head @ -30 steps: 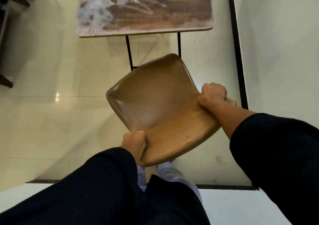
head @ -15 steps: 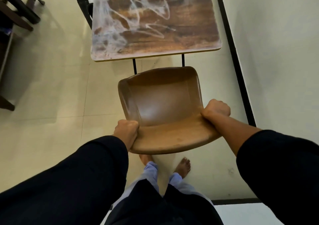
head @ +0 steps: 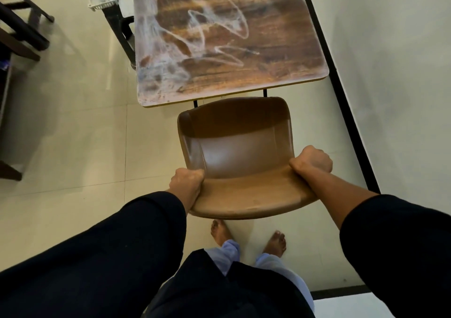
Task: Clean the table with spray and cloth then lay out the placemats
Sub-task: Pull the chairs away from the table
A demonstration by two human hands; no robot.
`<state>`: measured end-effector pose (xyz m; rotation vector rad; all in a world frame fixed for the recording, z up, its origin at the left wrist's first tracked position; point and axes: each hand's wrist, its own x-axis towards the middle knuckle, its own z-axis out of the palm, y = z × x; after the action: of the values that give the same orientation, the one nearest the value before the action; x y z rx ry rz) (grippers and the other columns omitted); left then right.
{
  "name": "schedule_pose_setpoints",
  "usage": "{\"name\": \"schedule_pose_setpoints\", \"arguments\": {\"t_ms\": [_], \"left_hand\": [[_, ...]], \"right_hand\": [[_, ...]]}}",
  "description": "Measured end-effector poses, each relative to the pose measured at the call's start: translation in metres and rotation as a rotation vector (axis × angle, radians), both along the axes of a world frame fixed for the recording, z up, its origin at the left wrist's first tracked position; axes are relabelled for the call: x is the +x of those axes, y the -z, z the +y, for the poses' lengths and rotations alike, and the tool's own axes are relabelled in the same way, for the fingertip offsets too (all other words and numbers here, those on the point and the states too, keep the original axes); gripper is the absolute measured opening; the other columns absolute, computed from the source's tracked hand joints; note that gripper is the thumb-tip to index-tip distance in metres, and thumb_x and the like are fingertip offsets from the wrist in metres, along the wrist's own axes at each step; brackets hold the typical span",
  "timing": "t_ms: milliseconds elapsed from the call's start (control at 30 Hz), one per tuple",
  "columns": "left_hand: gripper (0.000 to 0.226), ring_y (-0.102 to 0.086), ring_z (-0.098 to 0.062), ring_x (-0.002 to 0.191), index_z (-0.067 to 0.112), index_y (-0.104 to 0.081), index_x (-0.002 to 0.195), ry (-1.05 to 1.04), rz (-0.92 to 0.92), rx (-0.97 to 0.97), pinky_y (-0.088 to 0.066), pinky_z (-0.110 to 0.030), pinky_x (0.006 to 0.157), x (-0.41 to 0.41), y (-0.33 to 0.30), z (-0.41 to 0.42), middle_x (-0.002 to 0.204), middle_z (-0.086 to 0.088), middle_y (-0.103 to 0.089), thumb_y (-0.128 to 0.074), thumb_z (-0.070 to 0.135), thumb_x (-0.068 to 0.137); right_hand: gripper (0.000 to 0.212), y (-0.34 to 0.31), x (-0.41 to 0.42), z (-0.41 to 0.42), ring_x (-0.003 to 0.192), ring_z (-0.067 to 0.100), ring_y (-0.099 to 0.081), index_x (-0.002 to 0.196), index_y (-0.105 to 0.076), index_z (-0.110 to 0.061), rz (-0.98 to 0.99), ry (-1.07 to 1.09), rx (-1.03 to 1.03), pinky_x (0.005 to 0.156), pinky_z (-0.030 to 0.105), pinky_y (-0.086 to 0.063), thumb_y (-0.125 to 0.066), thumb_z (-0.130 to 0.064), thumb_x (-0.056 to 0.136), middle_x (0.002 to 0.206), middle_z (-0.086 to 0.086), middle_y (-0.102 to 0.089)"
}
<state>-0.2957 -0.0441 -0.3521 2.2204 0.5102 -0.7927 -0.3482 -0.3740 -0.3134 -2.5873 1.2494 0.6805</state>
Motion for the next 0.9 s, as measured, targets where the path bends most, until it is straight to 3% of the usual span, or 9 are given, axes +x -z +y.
{"name": "schedule_pose_setpoints", "arguments": {"t_ms": [167, 300, 433, 567, 667, 733, 833, 900], "left_hand": [[0.045, -0.064, -0.055, 0.118, 0.029, -0.042, 0.065, -0.183, 0.059, -0.075, -0.055, -0.063, 0.1, 0.015, 0.011, -0.003, 0.127, -0.033, -0.067, -0.054, 0.019, 0.107], [0.044, -0.064, -0.055, 0.117, 0.028, -0.042, 0.065, -0.043, 0.068, 0.021, -0.055, -0.061, 0.1, 0.024, 0.002, -0.008, 0.125, -0.032, -0.067, -0.055, 0.02, 0.106], [0.019, -0.067, -0.036, 0.084, 0.016, -0.06, 0.08, -0.126, 0.129, 0.153, -0.06, -0.046, 0.087, 0.023, -0.025, -0.026, 0.093, -0.013, -0.072, -0.067, 0.031, 0.088], [0.025, -0.064, -0.031, 0.077, 0.011, -0.06, 0.083, -0.108, 0.194, 0.179, -0.059, -0.043, 0.085, 0.023, -0.025, -0.032, 0.086, -0.01, -0.067, -0.068, 0.033, 0.091], [0.026, -0.066, -0.031, 0.086, 0.009, -0.062, 0.1, 0.025, 0.265, 0.25, -0.058, -0.042, 0.088, 0.029, -0.03, -0.037, 0.089, -0.01, -0.064, -0.065, 0.035, 0.098], [0.03, -0.066, -0.029, 0.092, 0.013, -0.062, 0.111, 0.237, 0.31, 0.319, -0.057, -0.04, 0.084, 0.03, -0.035, -0.043, 0.093, -0.008, -0.062, -0.062, 0.041, 0.1], [0.033, -0.064, -0.023, 0.091, 0.019, -0.064, 0.11, 0.582, 0.23, 0.444, -0.051, -0.037, 0.075, 0.019, -0.044, -0.055, 0.091, -0.001, -0.062, -0.056, 0.049, 0.1], [0.043, -0.065, -0.024, 0.105, 0.022, -0.068, 0.118, 0.736, 0.159, 0.425, -0.052, -0.041, 0.09, 0.008, -0.051, -0.062, 0.105, 0.0, -0.068, -0.053, 0.058, 0.1]], "right_hand": [[0.028, 0.002, 0.01, 0.003, 0.061, 0.021, -0.06, 0.084, -0.067, -0.018, -0.019, 0.028, 0.002, 0.058, 0.027, -0.047, -0.07, -0.044, 0.092, 0.074, 0.003, -0.063], [0.028, 0.004, 0.017, 0.001, 0.06, 0.02, -0.059, 0.082, -0.065, -0.019, -0.011, 0.026, -0.006, 0.058, 0.027, -0.047, -0.071, -0.045, 0.091, 0.073, 0.003, -0.063], [0.03, 0.006, 0.017, -0.002, 0.058, 0.019, -0.057, 0.077, -0.062, -0.019, 0.017, 0.0, -0.022, 0.053, 0.025, -0.042, -0.071, -0.044, 0.091, 0.072, 0.002, -0.061], [0.026, 0.01, 0.011, -0.002, 0.059, 0.018, -0.058, 0.082, -0.064, -0.019, 0.037, -0.032, -0.012, 0.054, 0.025, -0.043, -0.07, -0.041, 0.093, 0.073, 0.002, -0.062], [0.022, 0.008, 0.009, -0.003, 0.061, 0.018, -0.059, 0.087, -0.065, -0.019, 0.055, -0.088, 0.012, 0.054, 0.025, -0.043, -0.067, -0.04, 0.095, 0.076, 0.002, -0.063], [0.02, 0.005, 0.007, -0.001, 0.065, 0.018, -0.062, 0.089, -0.064, -0.02, 0.09, -0.176, 0.046, 0.056, 0.026, -0.046, -0.062, -0.039, 0.095, 0.08, 0.001, -0.064], [0.021, -0.004, 0.001, 0.004, 0.074, 0.017, -0.064, 0.089, -0.063, -0.023, 0.119, -0.317, 0.154, 0.069, 0.031, -0.056, -0.059, -0.043, 0.093, 0.084, 0.0, -0.065], [0.027, -0.014, -0.005, 0.008, 0.08, 0.016, -0.063, 0.091, -0.062, -0.025, 0.108, -0.439, 0.223, 0.083, 0.04, -0.058, -0.058, -0.051, 0.093, 0.087, -0.001, -0.065]]}}
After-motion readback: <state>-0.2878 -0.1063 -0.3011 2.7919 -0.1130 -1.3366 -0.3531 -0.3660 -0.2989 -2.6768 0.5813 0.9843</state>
